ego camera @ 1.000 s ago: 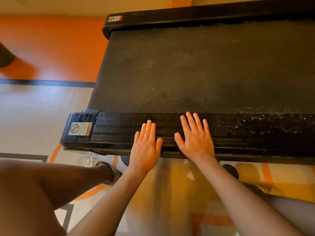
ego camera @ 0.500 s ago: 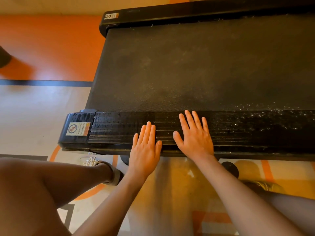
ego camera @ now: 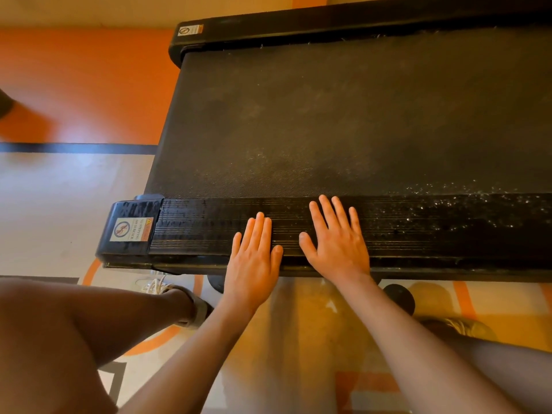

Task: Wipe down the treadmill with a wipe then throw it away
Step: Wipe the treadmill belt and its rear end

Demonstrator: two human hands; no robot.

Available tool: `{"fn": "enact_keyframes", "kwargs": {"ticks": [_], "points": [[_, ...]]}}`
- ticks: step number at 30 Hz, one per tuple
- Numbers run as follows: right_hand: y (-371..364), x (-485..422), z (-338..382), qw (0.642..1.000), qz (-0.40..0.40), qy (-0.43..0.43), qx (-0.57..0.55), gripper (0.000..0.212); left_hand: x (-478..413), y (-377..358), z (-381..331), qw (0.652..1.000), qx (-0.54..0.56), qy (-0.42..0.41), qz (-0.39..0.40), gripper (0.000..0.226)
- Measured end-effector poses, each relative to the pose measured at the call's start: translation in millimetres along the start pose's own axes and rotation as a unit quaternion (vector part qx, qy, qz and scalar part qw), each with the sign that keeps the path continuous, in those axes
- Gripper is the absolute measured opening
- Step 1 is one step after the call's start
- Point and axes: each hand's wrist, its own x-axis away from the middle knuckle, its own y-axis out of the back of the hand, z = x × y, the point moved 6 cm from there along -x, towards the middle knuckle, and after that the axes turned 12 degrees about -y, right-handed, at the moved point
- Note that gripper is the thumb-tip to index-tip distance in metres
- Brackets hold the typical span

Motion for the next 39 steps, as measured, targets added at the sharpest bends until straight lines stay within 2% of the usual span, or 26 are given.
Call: {"fn": "enact_keyframes", "kwargs": {"ticks": [8,12,15,23,31,39], "points": [[0,-1,-1,1.0,0.003,0.003,0.004,0.077,-59,5,10,0.999,-0.028,0.007,0.014,0.064],[0,0,0,1.0,-0.001,-0.001,0.008,0.077,-28,4,0,1.0,-0.004,-0.004,-0.01,0.063],[-1,0,0,1.0,-0.004,0.001,0.003,0.077,2,-2,-4,1.0,-0.01,-0.016,0.0,0.061],[-1,-1,-1,1.0,-0.007,0.001,0.012,0.075,-61,5,0,0.999,-0.011,-0.014,0.037,0.063],[-1,0,0,1.0,-0.007,-0.002,0.009,0.076,-8,-3,-17,1.0,0.001,-0.01,0.001,0.063],[-2,-1,-1,1.0,-0.009,-0.001,0.007,0.073,-83,11,7,0.999,-0.015,-0.006,0.041,0.063]]}}
